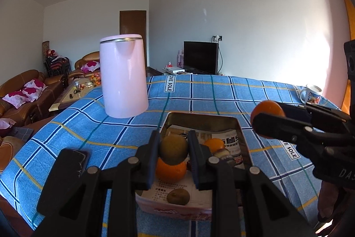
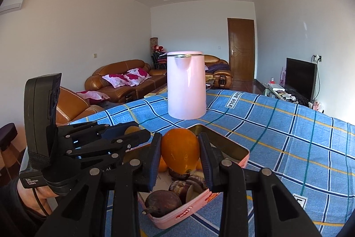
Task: Organize fruits
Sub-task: 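Carry the yellow fruit and orange over the pink tin with both tools, then open both tools to drop the yellow fruit and orange into the tin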
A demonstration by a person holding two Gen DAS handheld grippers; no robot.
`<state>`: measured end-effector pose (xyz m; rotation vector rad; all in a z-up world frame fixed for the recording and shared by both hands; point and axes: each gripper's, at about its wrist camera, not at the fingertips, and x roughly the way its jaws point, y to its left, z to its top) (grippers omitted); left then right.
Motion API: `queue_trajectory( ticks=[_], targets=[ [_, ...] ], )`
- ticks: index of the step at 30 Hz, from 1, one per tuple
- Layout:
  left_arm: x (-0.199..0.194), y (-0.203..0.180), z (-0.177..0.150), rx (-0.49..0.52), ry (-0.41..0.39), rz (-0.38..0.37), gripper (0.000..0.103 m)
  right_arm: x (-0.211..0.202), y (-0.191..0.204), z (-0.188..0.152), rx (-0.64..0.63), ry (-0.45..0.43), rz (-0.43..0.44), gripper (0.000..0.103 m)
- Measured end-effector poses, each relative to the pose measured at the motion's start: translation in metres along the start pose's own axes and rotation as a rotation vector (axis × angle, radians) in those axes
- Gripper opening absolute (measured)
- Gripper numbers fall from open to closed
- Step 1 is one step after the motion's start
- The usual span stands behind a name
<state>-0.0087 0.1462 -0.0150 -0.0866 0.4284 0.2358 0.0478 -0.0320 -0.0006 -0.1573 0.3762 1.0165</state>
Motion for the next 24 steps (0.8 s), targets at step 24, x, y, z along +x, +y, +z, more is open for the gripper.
queue_trajectory(
  ticks=[24],
  targets=[
    [0.025, 0.017, -0.026, -0.012, 0.155, -0.029, 0.027, 0.069, 0.020, -0.023, 0.011, 0.226, 0.056, 0.035]
  ],
)
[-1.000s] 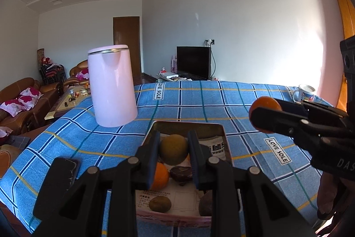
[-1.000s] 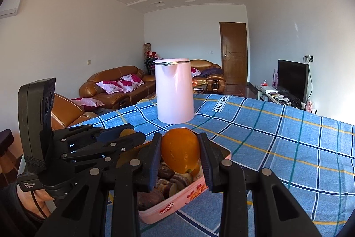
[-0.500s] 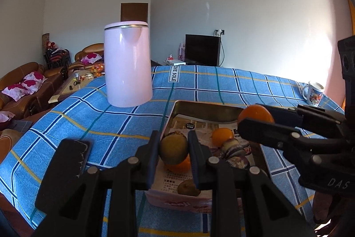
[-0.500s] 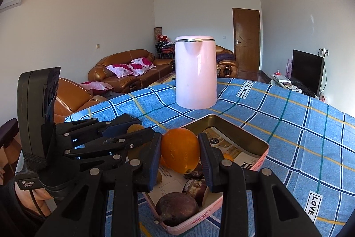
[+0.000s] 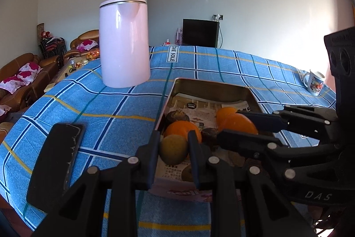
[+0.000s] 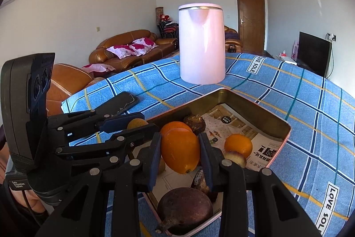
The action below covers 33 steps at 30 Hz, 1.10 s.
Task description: Organize fruits
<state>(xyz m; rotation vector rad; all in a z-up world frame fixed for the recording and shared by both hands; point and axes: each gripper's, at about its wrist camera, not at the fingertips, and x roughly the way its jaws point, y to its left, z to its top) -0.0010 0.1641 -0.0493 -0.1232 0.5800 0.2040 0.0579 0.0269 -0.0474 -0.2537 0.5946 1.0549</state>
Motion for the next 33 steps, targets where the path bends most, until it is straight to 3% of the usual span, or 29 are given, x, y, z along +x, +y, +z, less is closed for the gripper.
queue_trajectory(
  ticks=[4, 7, 9, 13, 14, 16, 33],
  targets=[
    [0.002, 0.003, -0.003, -0.017, 0.017, -0.001, 0.027, 0.007, 0.000, -0.004, 0.001, 0.031, 0.002, 0.038],
    [-0.002, 0.002, -0.003, -0.012, 0.013, -0.002, 0.033, 0.002, -0.003, -0.005, 0.006, 0.020, -0.025, 0.053],
    [-0.006, 0.000, -0.002, -0.009, 0.000, -0.003, 0.039, -0.004, -0.006, -0.005, 0.020, 0.006, -0.016, 0.055],
    [-0.019, 0.000, 0.000, -0.014, -0.054, 0.043, 0.071, -0.017, -0.008, -0.005, 0.025, -0.024, -0.025, 0.057],
    [-0.022, 0.002, 0.001, -0.022, -0.065, 0.040, 0.073, -0.021, -0.009, -0.006, 0.028, -0.030, -0.030, 0.061],
    [-0.026, 0.004, 0.003, -0.030, -0.073, 0.037, 0.073, -0.029, -0.012, -0.007, 0.036, -0.047, -0.045, 0.065],
    [-0.047, -0.027, 0.013, 0.007, -0.130, 0.003, 0.076, -0.108, -0.041, -0.028, 0.117, -0.191, -0.167, 0.071]
  ],
)
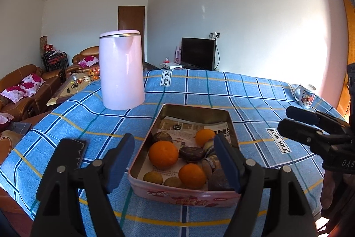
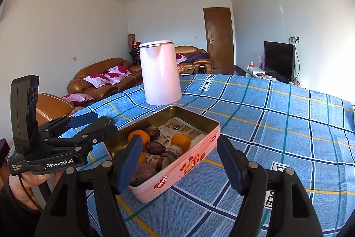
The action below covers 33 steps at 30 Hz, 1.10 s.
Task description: Organize fruits
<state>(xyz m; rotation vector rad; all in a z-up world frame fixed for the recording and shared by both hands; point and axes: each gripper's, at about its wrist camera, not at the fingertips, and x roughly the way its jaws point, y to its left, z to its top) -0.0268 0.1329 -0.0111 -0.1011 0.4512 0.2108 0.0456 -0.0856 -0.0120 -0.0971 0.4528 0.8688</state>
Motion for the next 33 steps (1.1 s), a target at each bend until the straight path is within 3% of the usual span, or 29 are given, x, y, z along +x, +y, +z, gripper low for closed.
queue_trajectory(
  ticks=[33],
  targets=[
    [-0.005, -0.031, 0.005, 0.056, -0.009, -0.023, 0.078, -0.035, -0.019, -0.004, 0.062, -0.075, -0.038, 0.073]
  ],
)
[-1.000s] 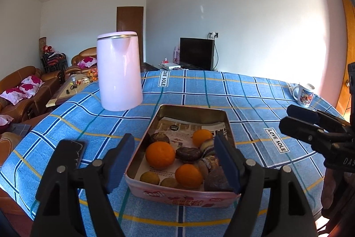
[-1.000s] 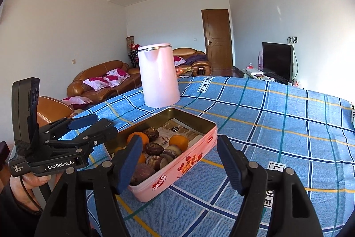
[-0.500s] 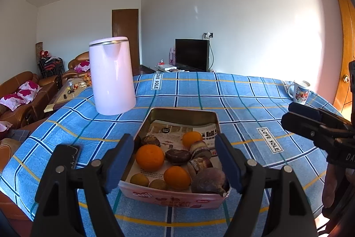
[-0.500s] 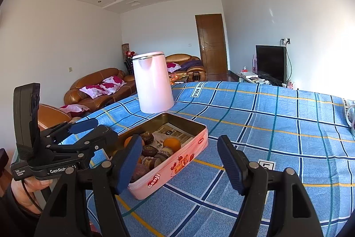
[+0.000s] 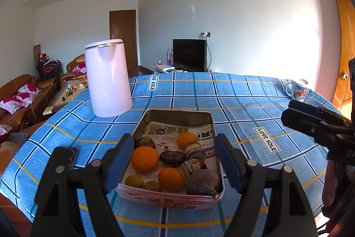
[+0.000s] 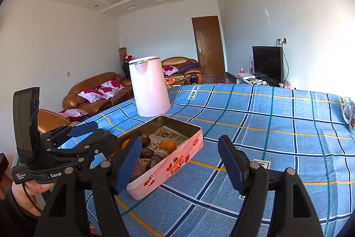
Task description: Organize fruits
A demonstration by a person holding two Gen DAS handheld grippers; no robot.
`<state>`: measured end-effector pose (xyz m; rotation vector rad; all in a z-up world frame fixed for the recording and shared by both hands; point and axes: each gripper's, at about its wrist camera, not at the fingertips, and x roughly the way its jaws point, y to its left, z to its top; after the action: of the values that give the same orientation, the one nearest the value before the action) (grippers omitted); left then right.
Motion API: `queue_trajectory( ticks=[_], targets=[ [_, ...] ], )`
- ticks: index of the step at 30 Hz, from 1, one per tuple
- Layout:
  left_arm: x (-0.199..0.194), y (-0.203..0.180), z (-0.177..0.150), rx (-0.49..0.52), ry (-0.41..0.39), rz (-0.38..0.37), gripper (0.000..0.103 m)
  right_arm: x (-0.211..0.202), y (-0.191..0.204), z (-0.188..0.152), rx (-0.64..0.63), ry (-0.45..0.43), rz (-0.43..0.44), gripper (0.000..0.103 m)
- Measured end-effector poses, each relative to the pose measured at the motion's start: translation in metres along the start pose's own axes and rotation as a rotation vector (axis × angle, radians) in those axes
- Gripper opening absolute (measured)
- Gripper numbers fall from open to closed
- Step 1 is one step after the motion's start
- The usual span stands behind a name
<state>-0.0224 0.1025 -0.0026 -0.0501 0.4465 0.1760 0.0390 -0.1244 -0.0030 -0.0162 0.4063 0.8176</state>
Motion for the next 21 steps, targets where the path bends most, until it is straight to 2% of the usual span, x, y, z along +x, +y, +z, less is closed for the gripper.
queue_trajectory(
  ticks=[3, 5, 6, 16, 21],
  targets=[
    [-0.0005, -0.0004, 0.0006, 0.000, -0.001, 0.001, 0.080, -0.0019, 0.0002, 0.0006, -0.005, -0.007, -0.004, 0.073],
    [-0.0009, -0.0005, 0.0013, -0.002, -0.005, 0.005, 0.091, -0.0028, 0.0001, 0.0011, -0.007, -0.008, -0.006, 0.073],
    [-0.0017, -0.0009, 0.0017, -0.002, -0.010, 0.009, 0.093, -0.0031, 0.0000, 0.0014, -0.008, -0.008, -0.007, 0.073],
    [-0.0044, -0.0024, 0.0043, -0.004, -0.017, 0.005, 0.095, -0.0038, -0.0005, 0.0017, -0.013, -0.012, -0.009, 0.073],
    [-0.0029, -0.0032, 0.0042, -0.009, -0.014, 0.026, 0.101, -0.0037, -0.0020, 0.0006, -0.013, -0.012, -0.010, 0.073]
  ],
)
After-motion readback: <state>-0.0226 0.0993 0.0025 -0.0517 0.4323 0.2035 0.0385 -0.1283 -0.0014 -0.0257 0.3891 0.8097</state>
